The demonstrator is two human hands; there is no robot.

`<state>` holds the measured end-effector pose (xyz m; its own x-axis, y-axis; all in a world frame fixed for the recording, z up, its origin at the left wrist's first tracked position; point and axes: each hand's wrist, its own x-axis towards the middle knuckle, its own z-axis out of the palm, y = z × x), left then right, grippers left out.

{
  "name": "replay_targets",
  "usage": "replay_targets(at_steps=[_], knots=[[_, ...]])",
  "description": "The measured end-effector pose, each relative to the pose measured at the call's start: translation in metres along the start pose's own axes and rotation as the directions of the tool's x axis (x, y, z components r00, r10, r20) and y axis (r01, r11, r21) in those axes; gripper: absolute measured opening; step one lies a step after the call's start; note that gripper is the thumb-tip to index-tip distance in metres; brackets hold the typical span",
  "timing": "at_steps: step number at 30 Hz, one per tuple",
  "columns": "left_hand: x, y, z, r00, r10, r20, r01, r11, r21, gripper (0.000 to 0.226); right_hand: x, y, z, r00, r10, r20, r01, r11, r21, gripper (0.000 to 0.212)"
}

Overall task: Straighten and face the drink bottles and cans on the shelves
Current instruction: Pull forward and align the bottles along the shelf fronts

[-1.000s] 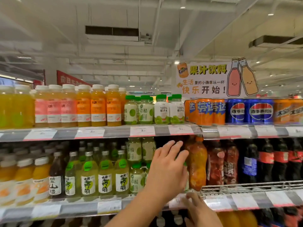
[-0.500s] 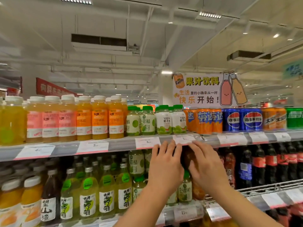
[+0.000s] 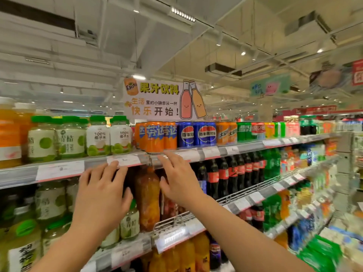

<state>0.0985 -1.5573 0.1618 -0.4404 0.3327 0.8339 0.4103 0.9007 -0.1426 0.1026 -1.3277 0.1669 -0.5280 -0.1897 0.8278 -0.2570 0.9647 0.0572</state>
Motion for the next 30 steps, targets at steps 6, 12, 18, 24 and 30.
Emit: replay_targets(at_steps=[6, 12, 18, 24, 30], knots=[[0.034, 0.102, 0.019, 0.995, 0.098, -0.019, -0.1, 0.99, -0.1, 0.058, -0.031, 0.128, -0.021, 0.976, 0.177, 0.124, -0.161, 0.978, -0.129, 0.068], [0.081, 0.195, 0.064, 0.998, 0.054, 0.044, -0.051, 0.997, -0.058, 0.055, -0.061, 0.236, -0.026, 0.951, 0.07, 0.3, -0.054, 0.997, -0.059, 0.071], [0.099, 0.212, 0.085, 0.984, -0.103, 0.146, 0.104, 0.995, -0.002, 0.052, -0.085, 0.321, -0.025, 0.979, 0.026, 0.203, -0.045, 0.995, 0.09, 0.051], [0.098, 0.207, 0.063, 0.969, -0.162, 0.184, 0.197, 0.962, -0.191, 0.039, -0.085, 0.32, -0.014, 0.958, -0.088, 0.272, 0.031, 0.978, 0.208, 0.034], [0.064, 0.203, 0.062, 0.871, -0.479, 0.113, 0.492, 0.85, -0.189, 0.025, -0.039, 0.254, 0.011, 0.917, -0.134, 0.375, -0.066, 0.878, 0.475, 0.053]])
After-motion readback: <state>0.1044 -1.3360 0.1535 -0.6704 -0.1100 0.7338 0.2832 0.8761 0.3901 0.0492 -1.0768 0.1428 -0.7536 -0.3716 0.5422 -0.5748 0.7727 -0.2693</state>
